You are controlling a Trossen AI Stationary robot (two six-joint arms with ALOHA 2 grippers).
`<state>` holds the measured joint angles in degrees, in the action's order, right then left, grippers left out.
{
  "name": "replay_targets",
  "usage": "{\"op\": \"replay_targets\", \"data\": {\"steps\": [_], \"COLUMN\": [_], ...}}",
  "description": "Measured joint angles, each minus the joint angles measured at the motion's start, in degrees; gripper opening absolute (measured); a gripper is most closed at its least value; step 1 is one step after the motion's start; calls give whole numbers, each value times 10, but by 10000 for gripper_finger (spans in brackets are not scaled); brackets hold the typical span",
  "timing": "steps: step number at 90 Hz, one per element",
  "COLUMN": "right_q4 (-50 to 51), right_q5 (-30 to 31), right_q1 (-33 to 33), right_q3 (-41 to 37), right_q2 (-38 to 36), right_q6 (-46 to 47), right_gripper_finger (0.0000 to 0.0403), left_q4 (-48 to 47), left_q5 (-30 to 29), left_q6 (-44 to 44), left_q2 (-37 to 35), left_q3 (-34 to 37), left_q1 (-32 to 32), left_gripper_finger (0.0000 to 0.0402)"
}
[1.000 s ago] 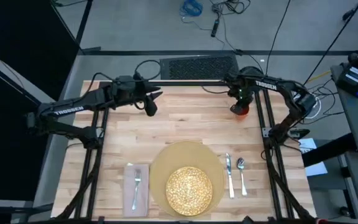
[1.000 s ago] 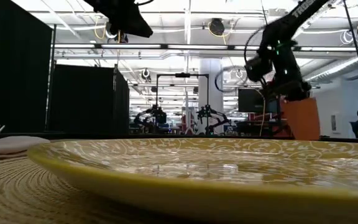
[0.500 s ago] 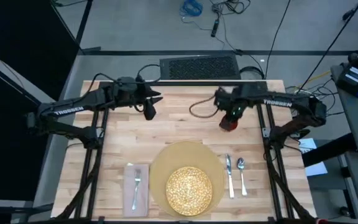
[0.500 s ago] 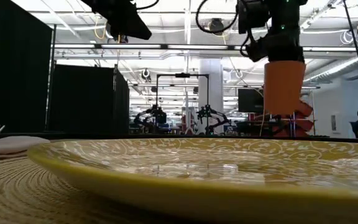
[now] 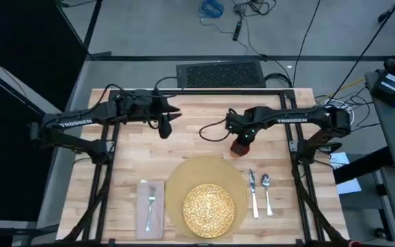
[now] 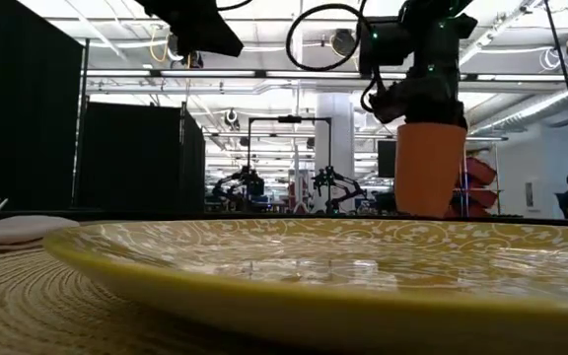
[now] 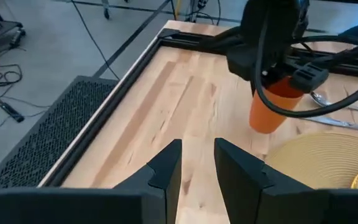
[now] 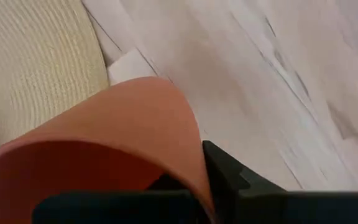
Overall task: Set table place
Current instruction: Put the cup on top of the brown table mat
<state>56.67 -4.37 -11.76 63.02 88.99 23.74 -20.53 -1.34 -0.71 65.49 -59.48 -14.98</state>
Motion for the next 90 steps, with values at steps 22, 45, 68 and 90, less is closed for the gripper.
{"op": "replay_targets", "data": {"steps": [22,45,68,90], "right_q4": [3,18,20,20], "right_q5": [-20,-16,-13,-13], "right_q1": [28,29,24,25], "right_q3": [0,0,0,0], "right_q2": [20,30,53,54], "right_q6": [7,11,-2,0], "right_gripper_finger": [0,0,0,16], "left_q4": [-2,-2,-8,-10], "left_q5": [0,0,0,0], "left_q6": [0,-5,0,-1], "left_q2": [0,0,0,0], "left_q3": [0,0,0,0], "left_q1": [0,0,1,1], "left_gripper_finger": [81,81,81,81]}}
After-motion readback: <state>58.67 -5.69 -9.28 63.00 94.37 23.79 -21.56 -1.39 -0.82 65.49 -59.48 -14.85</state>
